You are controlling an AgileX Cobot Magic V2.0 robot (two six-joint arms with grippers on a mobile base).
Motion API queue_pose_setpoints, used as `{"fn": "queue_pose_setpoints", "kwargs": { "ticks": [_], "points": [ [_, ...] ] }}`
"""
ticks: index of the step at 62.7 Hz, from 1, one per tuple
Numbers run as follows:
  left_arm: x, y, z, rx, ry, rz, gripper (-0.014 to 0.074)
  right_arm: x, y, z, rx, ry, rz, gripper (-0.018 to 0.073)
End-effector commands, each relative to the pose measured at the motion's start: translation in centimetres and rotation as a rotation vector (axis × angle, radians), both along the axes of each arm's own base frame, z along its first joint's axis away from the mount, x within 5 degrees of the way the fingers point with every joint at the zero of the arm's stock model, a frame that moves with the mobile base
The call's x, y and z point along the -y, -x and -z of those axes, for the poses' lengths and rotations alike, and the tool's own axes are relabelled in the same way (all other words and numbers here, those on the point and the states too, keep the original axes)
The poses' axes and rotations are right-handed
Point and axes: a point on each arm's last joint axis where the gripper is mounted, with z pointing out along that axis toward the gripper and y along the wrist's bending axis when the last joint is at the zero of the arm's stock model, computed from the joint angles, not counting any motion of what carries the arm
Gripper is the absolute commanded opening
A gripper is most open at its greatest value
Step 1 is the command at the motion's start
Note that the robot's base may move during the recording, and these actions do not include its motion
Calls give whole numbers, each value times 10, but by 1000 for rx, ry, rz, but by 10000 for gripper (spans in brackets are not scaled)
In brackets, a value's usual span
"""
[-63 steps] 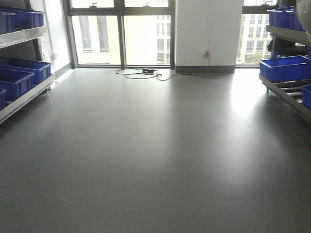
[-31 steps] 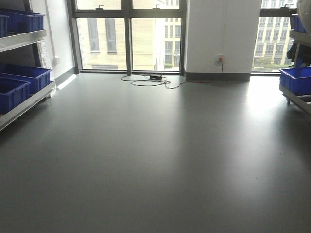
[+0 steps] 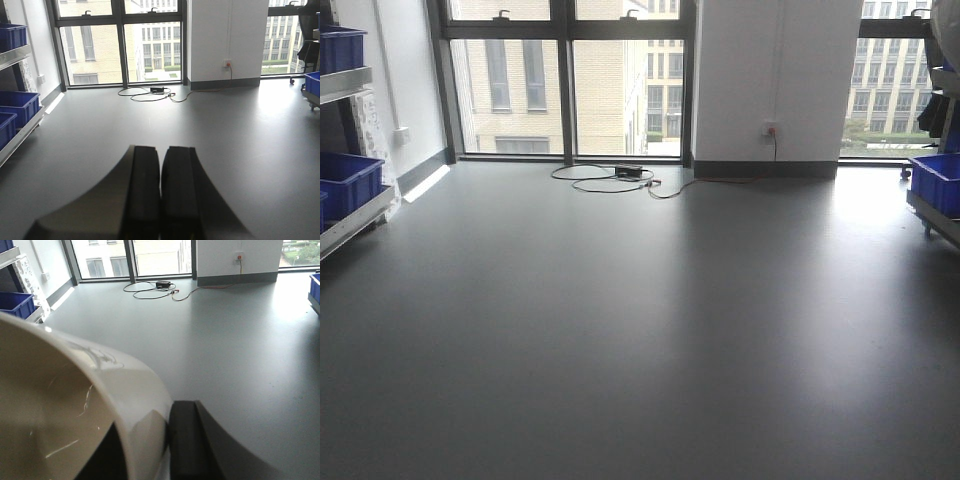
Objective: Move white bin to right shelf second layer
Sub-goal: 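Turn the base toward the roller shelf with blue crates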
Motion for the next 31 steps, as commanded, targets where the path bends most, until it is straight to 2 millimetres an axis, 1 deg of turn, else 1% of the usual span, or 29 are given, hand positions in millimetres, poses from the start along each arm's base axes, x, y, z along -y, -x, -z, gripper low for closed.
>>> {"fn": "queue_pose_setpoints", "kwargs": {
  "ticks": [1,31],
  "points": [
    [0,0,4,60,19,-3,85,1,0,-19,127,-12,10,57],
    [0,0,4,60,19,-3,85,1,0,-19,127,-12,10,57]
  ]
}}
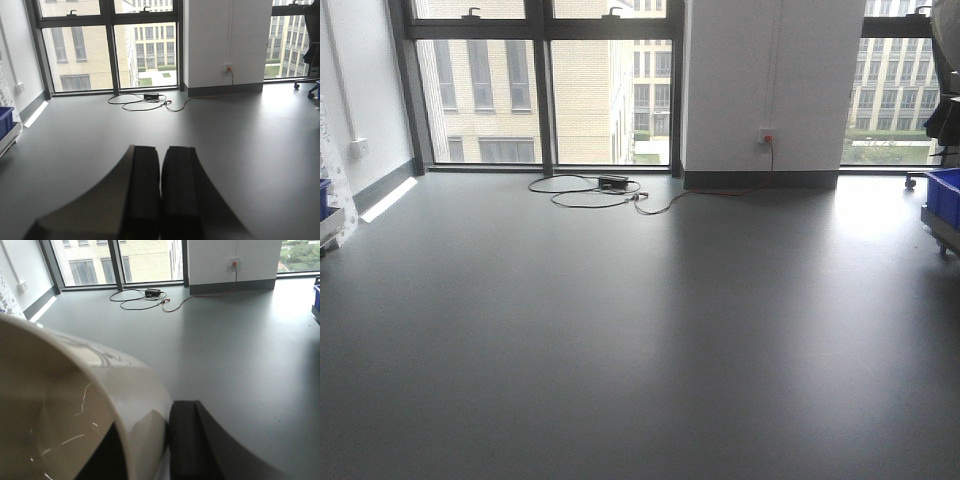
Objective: Move white bin to right shelf second layer
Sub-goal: 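Turn the base toward the roller shelf with blue crates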
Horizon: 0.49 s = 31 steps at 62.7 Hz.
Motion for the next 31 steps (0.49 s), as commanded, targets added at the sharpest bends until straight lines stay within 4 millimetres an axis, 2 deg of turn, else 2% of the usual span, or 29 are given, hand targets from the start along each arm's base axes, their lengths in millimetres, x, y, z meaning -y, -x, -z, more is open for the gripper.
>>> {"fn": "queue_pose_setpoints", "kwargs": {
  "ticks": [1,31],
  "points": [
    [0,0,4,60,19,-3,85,1,0,-19,126,-12,10,57],
    [0,0,4,60,19,-5,85,1,0,-19,125,-12,10,57]
  ]
}}
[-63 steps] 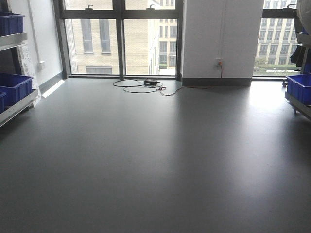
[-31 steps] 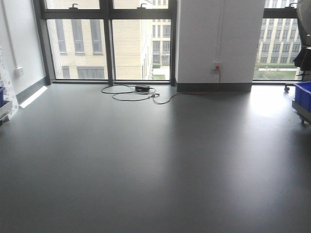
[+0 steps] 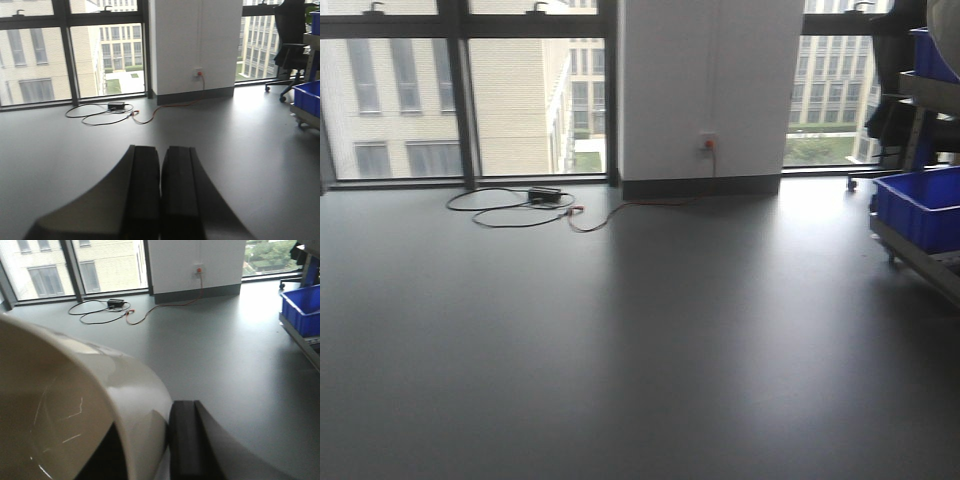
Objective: Move white bin to right shelf second layer
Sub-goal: 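Turn the base toward the roller shelf with blue crates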
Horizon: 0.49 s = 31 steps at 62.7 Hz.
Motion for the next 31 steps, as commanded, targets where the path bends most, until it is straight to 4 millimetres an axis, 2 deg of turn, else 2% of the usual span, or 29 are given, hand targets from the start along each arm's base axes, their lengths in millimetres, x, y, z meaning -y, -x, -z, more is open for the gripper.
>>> {"fn": "queue_pose_setpoints", "kwargs": {
  "ticks": [1,31],
  "points": [
    [0,0,4,60,19,-5,85,1,0,-19,127,-9,11,57],
    [0,0,4,60,19,-5,85,1,-1,-18,123,-9,11,57]
  ]
}}
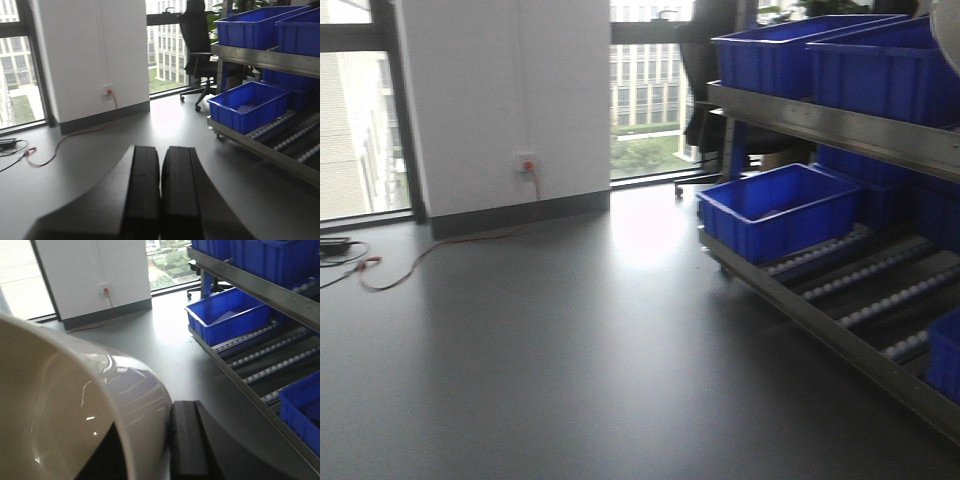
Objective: Move white bin to right shelf second layer
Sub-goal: 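Turn the base toward the roller shelf with blue crates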
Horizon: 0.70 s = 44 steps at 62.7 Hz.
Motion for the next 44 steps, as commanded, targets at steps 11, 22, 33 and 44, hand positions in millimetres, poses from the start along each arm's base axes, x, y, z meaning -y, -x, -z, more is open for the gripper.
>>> {"fn": "queue_pose_setpoints", "kwargs": {
  "ticks": [11,22,33,44],
  "points": [
    [0,0,4,60,19,-5,85,1,-1,-18,123,-11,11,57],
    [0,0,4,60,19,-5,85,1,-1,-18,123,-11,11,57],
    [0,0,4,60,19,-5,85,1,-1,-18,123,-11,11,57],
    [0,0,4,60,19,-5,85,1,-1,-18,123,-11,11,57]
  ]
}}
